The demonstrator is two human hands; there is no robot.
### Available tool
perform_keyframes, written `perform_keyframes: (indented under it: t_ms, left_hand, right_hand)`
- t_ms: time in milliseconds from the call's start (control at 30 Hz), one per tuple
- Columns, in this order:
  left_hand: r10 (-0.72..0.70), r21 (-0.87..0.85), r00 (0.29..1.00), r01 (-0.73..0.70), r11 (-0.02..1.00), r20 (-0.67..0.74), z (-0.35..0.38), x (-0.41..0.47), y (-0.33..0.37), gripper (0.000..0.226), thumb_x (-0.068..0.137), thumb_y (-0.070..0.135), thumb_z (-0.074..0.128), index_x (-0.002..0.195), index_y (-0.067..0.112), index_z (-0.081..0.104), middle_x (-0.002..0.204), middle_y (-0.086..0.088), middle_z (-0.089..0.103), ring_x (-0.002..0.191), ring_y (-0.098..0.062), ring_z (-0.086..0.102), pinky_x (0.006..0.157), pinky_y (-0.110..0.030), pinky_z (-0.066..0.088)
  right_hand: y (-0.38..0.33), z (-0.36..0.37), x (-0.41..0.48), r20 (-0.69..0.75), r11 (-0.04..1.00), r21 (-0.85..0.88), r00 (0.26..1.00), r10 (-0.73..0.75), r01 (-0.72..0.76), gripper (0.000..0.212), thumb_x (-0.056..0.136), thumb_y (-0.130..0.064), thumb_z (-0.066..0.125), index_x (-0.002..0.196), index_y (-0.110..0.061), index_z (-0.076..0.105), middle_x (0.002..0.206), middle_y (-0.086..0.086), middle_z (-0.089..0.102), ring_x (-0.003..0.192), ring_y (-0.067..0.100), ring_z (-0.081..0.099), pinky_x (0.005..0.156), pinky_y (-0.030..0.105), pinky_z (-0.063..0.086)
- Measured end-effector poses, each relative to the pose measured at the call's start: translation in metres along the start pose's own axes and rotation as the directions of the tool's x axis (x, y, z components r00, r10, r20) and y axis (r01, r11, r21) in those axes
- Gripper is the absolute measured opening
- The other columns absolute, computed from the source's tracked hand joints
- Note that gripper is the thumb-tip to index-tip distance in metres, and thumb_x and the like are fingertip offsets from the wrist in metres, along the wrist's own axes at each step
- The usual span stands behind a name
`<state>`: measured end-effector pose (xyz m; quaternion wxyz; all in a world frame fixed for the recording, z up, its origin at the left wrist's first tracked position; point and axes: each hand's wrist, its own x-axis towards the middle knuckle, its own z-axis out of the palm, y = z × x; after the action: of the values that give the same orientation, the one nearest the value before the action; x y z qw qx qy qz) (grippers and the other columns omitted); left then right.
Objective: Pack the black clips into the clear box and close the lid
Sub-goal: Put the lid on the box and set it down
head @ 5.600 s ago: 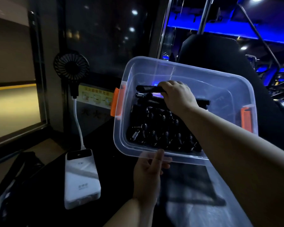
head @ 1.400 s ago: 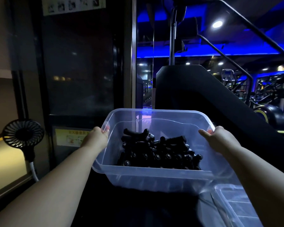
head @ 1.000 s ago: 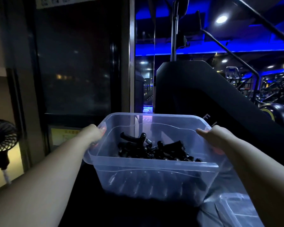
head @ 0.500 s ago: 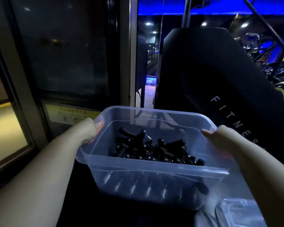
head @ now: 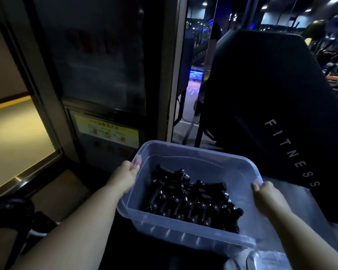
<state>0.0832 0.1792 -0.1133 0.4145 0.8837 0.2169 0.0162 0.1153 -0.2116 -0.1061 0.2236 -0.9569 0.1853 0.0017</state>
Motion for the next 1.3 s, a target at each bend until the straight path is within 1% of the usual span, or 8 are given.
perform_keyframes:
  t_ms: [300,433,533,700,833,1000,1133,1300]
  left_hand:
    - [-0.074,0.02,0.997,0.073,0.997,0.021,-0.003,0.003,0.01,0.06,0.087,0.073,0.027,0.093,0.019,0.05,0.09,-0.006,0.061,0.079,-0.024,0.058,0.066,-0.034,0.043]
    - [-0.062,0.169,0.998,0.064,0.984,-0.015,-0.002,0.004,0.013,0.054,0.094,0.063,0.023,0.099,0.015,0.047,0.096,-0.008,0.059,0.081,-0.028,0.056,0.067,-0.035,0.043]
    - [-0.06,0.292,0.996,0.076,0.953,-0.064,-0.004,-0.007,0.02,0.046,0.1,0.049,0.025,0.114,0.011,0.047,0.115,-0.013,0.055,0.099,-0.033,0.055,0.081,-0.04,0.045]
    - [-0.054,0.484,0.984,0.13,0.865,-0.167,0.004,-0.044,0.036,0.055,0.098,0.049,0.029,0.143,0.016,0.026,0.152,-0.005,0.018,0.134,-0.029,0.028,0.107,-0.044,0.026]
    - [0.036,0.449,0.997,-0.001,0.894,-0.069,0.026,-0.082,0.055,0.069,0.097,0.054,0.027,0.152,0.017,0.007,0.16,-0.003,-0.008,0.145,-0.028,0.007,0.117,-0.041,0.008]
    - [0.204,0.205,0.977,-0.213,0.955,0.063,0.074,-0.128,0.087,0.062,0.097,0.045,0.04,0.147,0.01,0.029,0.159,-0.005,0.009,0.143,-0.027,0.018,0.115,-0.035,0.018]
    - [0.395,-0.042,0.907,-0.393,0.919,0.144,0.117,-0.181,0.112,0.067,0.089,0.048,0.042,0.14,0.003,0.04,0.153,-0.012,0.026,0.14,-0.025,0.027,0.113,-0.024,0.014]
    - [0.661,-0.11,0.747,-0.653,0.749,0.066,0.18,-0.254,0.112,0.037,0.08,0.037,0.05,0.111,0.016,0.049,0.107,-0.014,0.063,0.102,-0.019,0.044,0.095,-0.026,0.03]
  right_hand:
    - [-0.007,-0.003,0.002,0.047,0.997,0.008,0.996,0.07,-0.071,0.042,0.097,-0.043,0.031,0.115,-0.007,0.046,0.092,0.015,0.056,0.086,0.034,0.056,0.072,0.037,0.044]
    - [-0.005,-0.004,-0.004,0.017,0.998,0.004,0.998,0.059,-0.059,0.045,0.098,-0.046,0.028,0.111,-0.007,0.047,0.104,0.019,0.06,0.09,0.034,0.054,0.073,0.038,0.039]
    - [-0.002,-0.004,-0.019,-0.026,0.998,-0.014,0.998,0.065,-0.065,0.057,0.098,-0.053,0.022,0.113,-0.006,0.051,0.113,0.023,0.057,0.104,0.039,0.053,0.081,0.041,0.039]
    - [0.008,-0.008,-0.05,-0.062,0.993,-0.01,0.991,0.12,-0.121,0.057,0.098,-0.053,0.024,0.122,-0.009,0.052,0.117,0.027,0.051,0.112,0.043,0.046,0.096,0.047,0.036]
    - [0.014,-0.01,-0.075,-0.021,0.982,0.091,0.985,0.17,-0.167,0.047,0.099,-0.046,0.028,0.13,-0.016,0.048,0.12,0.028,0.049,0.115,0.043,0.045,0.1,0.046,0.034]
    - [0.037,-0.016,-0.109,0.025,0.966,0.157,0.978,0.205,-0.206,0.046,0.099,-0.041,0.034,0.137,-0.016,0.042,0.127,0.027,0.047,0.122,0.041,0.04,0.104,0.043,0.029]
    - [0.07,-0.019,-0.136,0.074,0.95,0.17,0.965,0.253,-0.262,0.052,0.097,-0.045,0.039,0.141,-0.018,0.038,0.135,0.022,0.044,0.128,0.036,0.036,0.105,0.043,0.028]
    - [0.127,-0.025,-0.169,0.121,0.918,0.09,0.919,0.374,-0.385,0.056,0.096,-0.051,0.037,0.144,-0.023,0.032,0.142,0.016,0.038,0.13,0.034,0.036,0.105,0.044,0.029]
